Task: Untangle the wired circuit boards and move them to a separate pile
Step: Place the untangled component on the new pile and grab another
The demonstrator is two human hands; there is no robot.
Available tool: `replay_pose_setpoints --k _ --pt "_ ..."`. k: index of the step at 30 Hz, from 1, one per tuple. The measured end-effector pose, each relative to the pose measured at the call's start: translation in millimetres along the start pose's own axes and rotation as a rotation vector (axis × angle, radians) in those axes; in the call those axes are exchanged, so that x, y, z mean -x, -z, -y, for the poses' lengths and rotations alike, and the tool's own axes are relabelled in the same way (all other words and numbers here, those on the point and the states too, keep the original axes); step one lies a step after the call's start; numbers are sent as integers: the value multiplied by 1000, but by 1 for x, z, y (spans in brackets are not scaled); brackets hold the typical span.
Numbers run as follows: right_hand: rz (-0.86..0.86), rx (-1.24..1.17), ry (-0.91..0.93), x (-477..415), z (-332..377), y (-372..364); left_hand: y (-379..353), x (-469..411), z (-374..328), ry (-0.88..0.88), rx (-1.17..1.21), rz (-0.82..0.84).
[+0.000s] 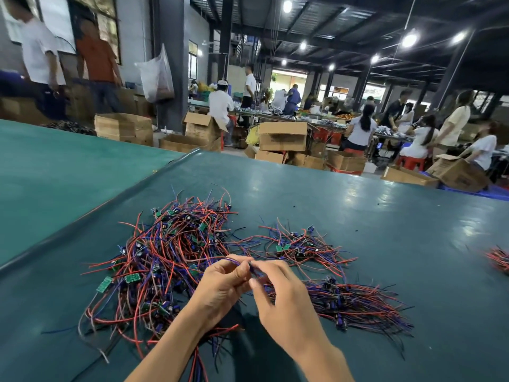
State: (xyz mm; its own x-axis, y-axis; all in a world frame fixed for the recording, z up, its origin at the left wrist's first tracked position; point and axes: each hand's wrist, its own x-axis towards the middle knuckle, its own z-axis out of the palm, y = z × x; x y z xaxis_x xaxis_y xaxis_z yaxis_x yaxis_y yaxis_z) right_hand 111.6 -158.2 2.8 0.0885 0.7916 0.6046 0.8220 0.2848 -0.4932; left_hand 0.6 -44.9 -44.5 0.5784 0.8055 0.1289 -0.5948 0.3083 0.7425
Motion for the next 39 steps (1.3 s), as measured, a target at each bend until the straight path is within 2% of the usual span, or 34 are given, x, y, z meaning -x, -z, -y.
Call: replay_pose_setpoints --k 5,13,23,39 --pt "-49 -118 -94 -11 -3 4 2 0 1 1 -103 44" --pt "61 -11 -162 -17 -26 39 -3 7 -4 13 -139 4" --pt "59 19 -273 -14 -76 111 -6 9 -7 23 -148 -51" --pt "181 167 -448 15 -124 113 -16 10 0 107 -524 -11"
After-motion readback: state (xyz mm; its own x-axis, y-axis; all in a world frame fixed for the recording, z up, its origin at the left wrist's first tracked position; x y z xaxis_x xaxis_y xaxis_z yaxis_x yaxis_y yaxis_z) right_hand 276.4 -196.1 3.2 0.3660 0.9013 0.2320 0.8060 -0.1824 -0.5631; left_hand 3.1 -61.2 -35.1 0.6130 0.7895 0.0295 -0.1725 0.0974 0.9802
